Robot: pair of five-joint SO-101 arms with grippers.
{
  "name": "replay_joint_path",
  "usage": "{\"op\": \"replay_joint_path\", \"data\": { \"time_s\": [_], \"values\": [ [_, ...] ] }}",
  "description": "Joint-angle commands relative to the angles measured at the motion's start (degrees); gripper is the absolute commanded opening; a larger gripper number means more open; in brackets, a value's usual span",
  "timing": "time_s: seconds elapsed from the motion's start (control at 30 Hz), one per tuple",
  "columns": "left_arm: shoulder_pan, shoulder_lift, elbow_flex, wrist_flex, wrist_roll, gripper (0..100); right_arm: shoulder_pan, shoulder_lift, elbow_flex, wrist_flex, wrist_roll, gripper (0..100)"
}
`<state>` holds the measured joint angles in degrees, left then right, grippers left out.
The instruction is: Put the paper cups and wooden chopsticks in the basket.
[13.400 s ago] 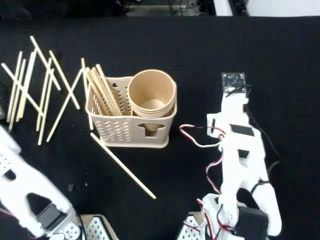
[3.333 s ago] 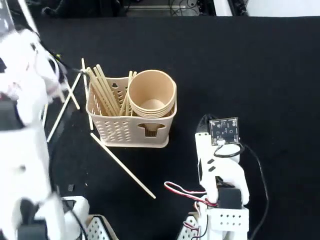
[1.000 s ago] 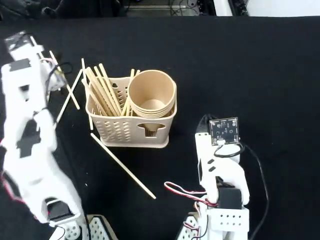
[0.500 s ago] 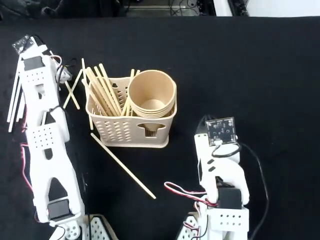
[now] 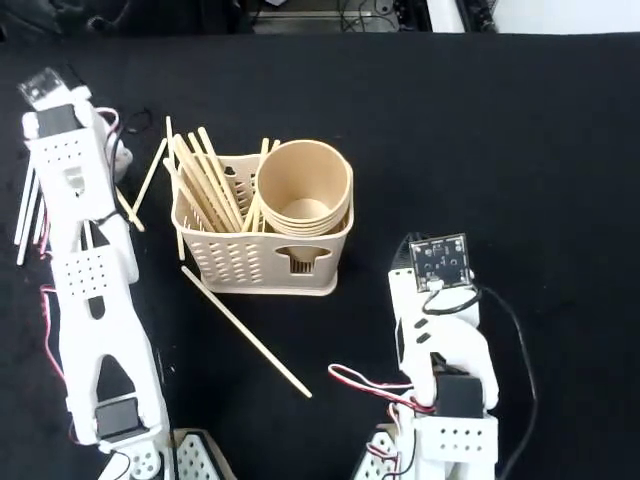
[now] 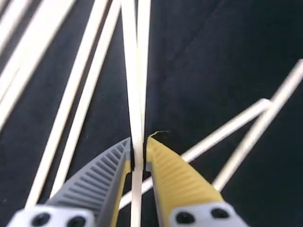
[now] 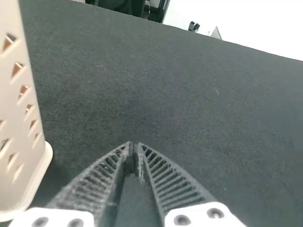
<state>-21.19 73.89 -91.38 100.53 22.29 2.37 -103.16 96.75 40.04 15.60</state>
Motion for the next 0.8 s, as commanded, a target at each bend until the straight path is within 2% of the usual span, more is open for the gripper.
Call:
{"op": "replay_joint_path", "data": {
  "time_s": [0.0,0.23,0.37,0.57,0.77],
  "values": [
    [1.19,-14.42,7.34,0.62,-1.41,3,-0.62,-4.00,-0.22,0.09,0.62,1.5],
    [1.63,-44.84,36.09,0.44,-1.67,3,-0.62,-3.91,-0.22,0.09,0.62,1.5],
    [4.79,-64.79,48.40,-1.93,-2.73,3,-0.62,-3.91,-0.22,0.09,0.62,1.5],
    [11.65,-89.85,68.44,-19.78,-6.59,3,-0.62,-3.91,-0.22,0.18,0.62,1.5],
    [16.84,-108.84,99.38,-46.68,-7.38,3,-0.62,-3.91,-0.22,0.18,0.62,1.5]
  ]
}}
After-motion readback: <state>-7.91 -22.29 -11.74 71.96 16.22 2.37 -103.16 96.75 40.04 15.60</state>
